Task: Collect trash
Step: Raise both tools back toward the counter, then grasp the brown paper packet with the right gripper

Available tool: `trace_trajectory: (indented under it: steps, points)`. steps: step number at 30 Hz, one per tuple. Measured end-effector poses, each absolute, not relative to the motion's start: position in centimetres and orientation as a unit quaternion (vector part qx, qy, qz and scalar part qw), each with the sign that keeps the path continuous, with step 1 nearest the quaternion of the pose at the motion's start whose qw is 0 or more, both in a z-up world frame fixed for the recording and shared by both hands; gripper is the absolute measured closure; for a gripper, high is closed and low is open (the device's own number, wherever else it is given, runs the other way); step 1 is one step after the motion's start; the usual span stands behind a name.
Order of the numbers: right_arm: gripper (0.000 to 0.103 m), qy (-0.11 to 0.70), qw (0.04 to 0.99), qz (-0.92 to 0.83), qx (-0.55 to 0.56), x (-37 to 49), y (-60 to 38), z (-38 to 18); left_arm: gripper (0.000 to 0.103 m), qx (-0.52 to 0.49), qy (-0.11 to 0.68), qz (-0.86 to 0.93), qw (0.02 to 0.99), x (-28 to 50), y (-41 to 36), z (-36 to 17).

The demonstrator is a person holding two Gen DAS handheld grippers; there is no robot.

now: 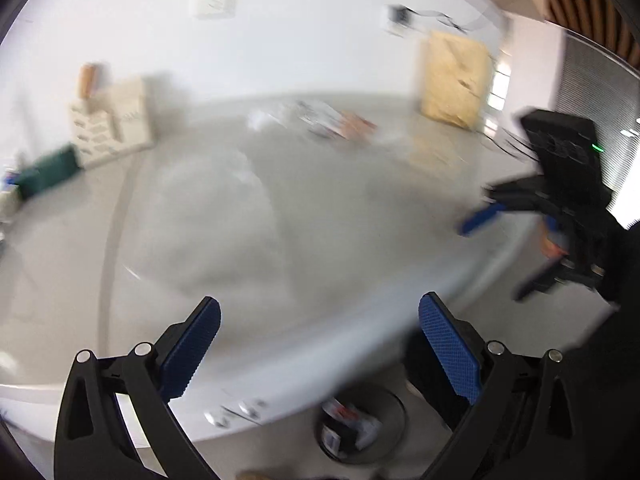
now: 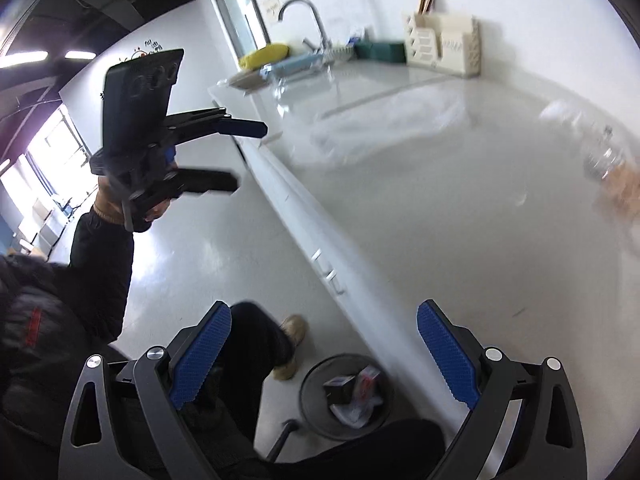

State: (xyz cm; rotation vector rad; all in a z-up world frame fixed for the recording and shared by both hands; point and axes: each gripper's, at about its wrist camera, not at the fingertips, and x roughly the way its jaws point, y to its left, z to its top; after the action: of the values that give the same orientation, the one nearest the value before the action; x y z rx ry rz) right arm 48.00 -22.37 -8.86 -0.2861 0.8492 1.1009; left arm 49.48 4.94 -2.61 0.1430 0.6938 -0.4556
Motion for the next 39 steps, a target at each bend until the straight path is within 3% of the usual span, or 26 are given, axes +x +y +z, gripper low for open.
trace_trajectory:
  steps: [8, 14, 26, 32, 34, 35, 36, 37, 38, 39]
  points:
    - [0.006, 0.333, 0.830, 0.431, -0.117, 57.5, -27.1, -4.6, 0.004, 0.073, 0.378, -0.104, 0.917, 57.3, 6.4, -3.1]
    - [0.006, 0.346, 0.857, 0.366, -0.106, 66.0, -30.8, -4.5, 0.004, -0.028, 0.388, -0.039, 0.920, 57.1, 10.5, -4.2]
    - [0.006, 0.394, 0.863, 0.300, -0.097, 78.6, -31.8, -8.9, 0.004, -0.140, 0.412, 0.019, 0.900, 57.4, 10.6, -7.3]
    - [0.006, 0.420, 0.855, 0.287, -0.103, 82.8, -30.7, -10.6, 0.005, -0.147, 0.421, 0.057, 0.893, 58.5, 9.2, -8.5]
    - [0.008, 0.436, 0.850, 0.276, -0.109, 83.9, -30.5, -11.1, 0.014, -0.149, 0.412, 0.064, 0.897, 58.6, 9.0, -8.7]
    - [0.009, 0.442, 0.845, 0.283, -0.103, 84.1, -30.6, -11.1, 0.032, -0.145, 0.408, 0.066, 0.899, 58.6, 8.7, -8.7]
    - [0.021, 0.453, 0.833, 0.303, -0.093, 84.4, -30.6, -11.4, 0.057, -0.143, 0.407, 0.064, 0.900, 58.6, 8.5, -8.6]
    - [0.026, 0.461, 0.826, 0.312, -0.089, 84.5, -30.6, -11.5, 0.069, -0.142, 0.410, 0.065, 0.899, 58.6, 8.2, -8.7]
    - [0.026, 0.460, 0.827, 0.314, -0.084, 84.5, -30.8, -11.4, 0.093, -0.140, 0.411, 0.065, 0.898, 58.6, 8.1, -8.8]
    - [0.029, 0.457, 0.830, 0.311, -0.080, 84.5, -31.0, -11.4, 0.102, -0.138, 0.412, 0.066, 0.898, 58.6, 7.8, -9.0]
